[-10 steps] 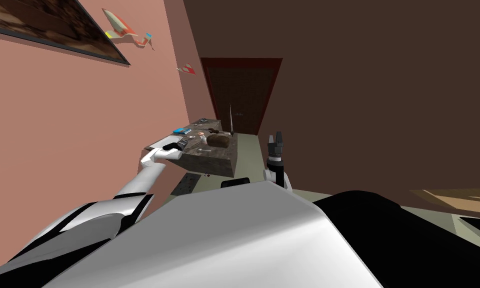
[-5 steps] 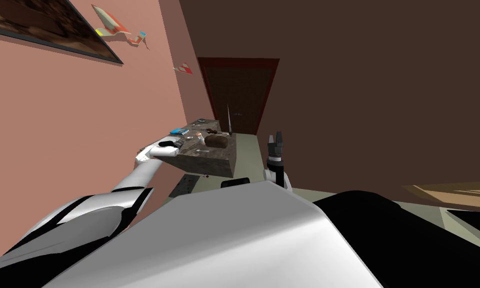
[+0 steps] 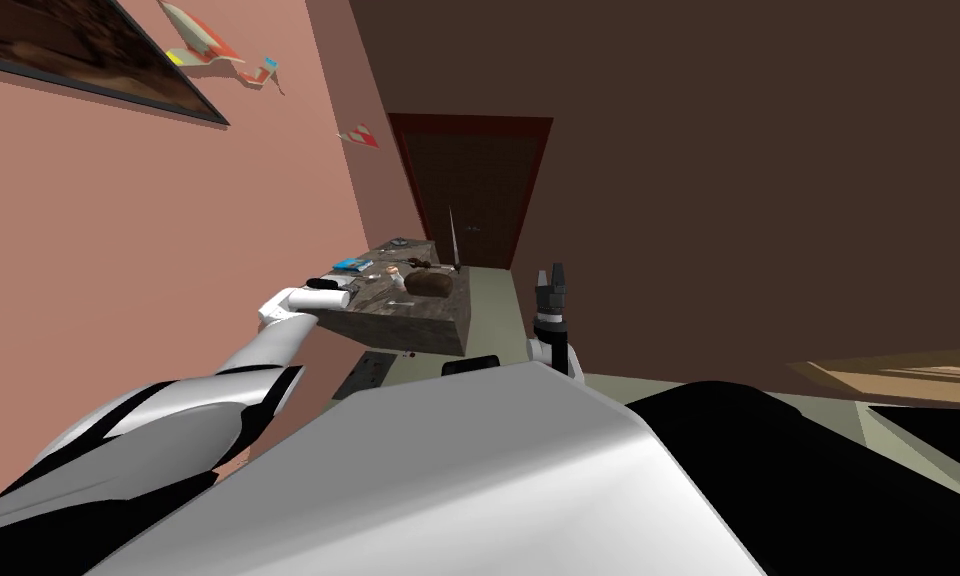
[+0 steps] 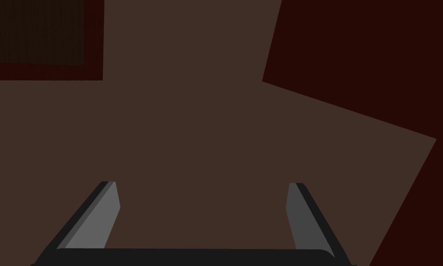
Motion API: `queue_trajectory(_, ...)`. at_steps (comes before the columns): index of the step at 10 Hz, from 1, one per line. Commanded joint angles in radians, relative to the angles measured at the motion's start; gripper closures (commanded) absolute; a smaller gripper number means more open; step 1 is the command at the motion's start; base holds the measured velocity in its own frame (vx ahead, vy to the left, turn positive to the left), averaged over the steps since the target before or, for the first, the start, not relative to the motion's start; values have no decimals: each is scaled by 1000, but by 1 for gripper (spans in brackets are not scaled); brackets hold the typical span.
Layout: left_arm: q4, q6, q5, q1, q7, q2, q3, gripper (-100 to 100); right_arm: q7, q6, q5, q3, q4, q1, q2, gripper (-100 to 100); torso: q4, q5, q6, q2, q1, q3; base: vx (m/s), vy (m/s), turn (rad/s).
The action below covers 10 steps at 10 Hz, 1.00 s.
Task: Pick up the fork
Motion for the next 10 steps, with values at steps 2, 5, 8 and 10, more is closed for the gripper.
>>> queue_trajectory(2,53,35,7,-23,-11,2,1,-100,0,0,0,0,0,0,0,0,0,0,-1,0,0,0,9,-17,-15)
queue_trajectory(5,158,120,46,-90,-51,13,11,-100,0,0,0,0,0,0,0,0,0,0,0,0,1,0,9,-27,-66)
queue_trajectory(8,217,174,65,-121,-71,15,16,-100,0,0,0,0,0,0,0,0,0,0,0,0,0,0,14,-25,-60)
queue_trajectory(10,267,216,83,-149,-91,15,22,-100,0,0,0,0,0,0,0,0,0,0,0,0,0,0,15,-23,-58)
